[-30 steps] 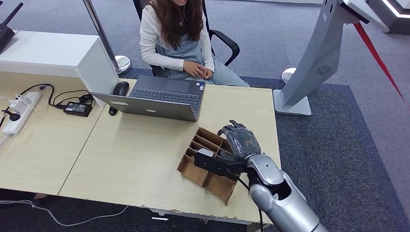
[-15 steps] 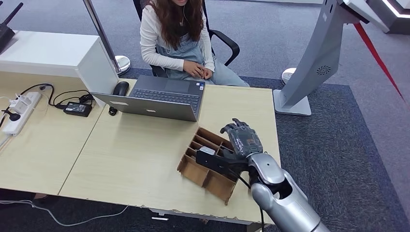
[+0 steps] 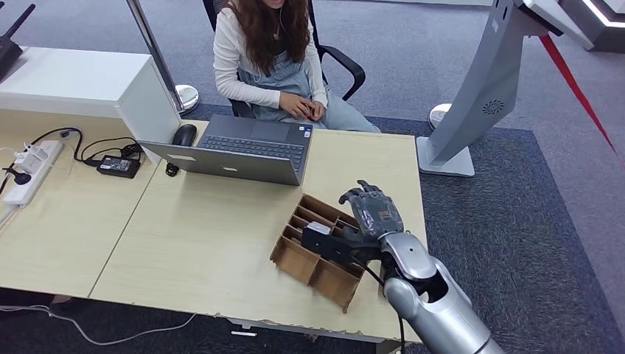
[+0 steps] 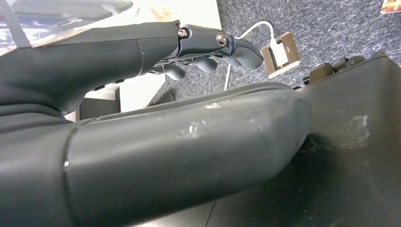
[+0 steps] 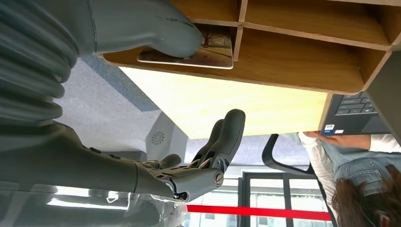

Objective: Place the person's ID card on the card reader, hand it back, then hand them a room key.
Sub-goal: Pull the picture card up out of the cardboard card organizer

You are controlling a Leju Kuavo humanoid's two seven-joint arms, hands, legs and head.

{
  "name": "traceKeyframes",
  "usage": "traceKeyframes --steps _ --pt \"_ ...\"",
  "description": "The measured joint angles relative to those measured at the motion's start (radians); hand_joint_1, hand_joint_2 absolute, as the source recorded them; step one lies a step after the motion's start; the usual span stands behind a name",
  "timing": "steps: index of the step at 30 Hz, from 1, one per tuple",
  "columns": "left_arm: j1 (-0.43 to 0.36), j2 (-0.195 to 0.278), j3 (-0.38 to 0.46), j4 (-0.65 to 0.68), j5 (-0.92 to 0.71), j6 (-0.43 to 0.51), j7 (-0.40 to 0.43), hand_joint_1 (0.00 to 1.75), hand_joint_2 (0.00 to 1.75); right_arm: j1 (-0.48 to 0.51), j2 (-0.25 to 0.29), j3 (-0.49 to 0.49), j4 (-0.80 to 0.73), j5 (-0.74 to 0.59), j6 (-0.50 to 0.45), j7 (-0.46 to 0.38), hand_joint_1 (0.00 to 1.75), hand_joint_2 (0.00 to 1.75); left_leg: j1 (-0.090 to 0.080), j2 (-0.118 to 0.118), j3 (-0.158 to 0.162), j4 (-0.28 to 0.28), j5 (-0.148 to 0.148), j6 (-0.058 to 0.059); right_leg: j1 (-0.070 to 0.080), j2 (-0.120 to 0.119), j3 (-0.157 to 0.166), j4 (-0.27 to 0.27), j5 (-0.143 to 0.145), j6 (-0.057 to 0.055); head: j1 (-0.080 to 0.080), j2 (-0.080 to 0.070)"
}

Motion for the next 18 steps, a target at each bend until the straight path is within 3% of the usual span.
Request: traceKeyframes --steps 18 --pt "0.002 0.000 0.019 0.000 0.007 -0.004 0.004 0.00 0.00 -0.006 -0.003 0.000 0.013 0.004 0.037 0.005 0.75 1.75 0.000 0.000 0.000 0.000 0.000 0.000 0.000 0.000 0.000 0.000 0.000 0.000 0.000 0.000"
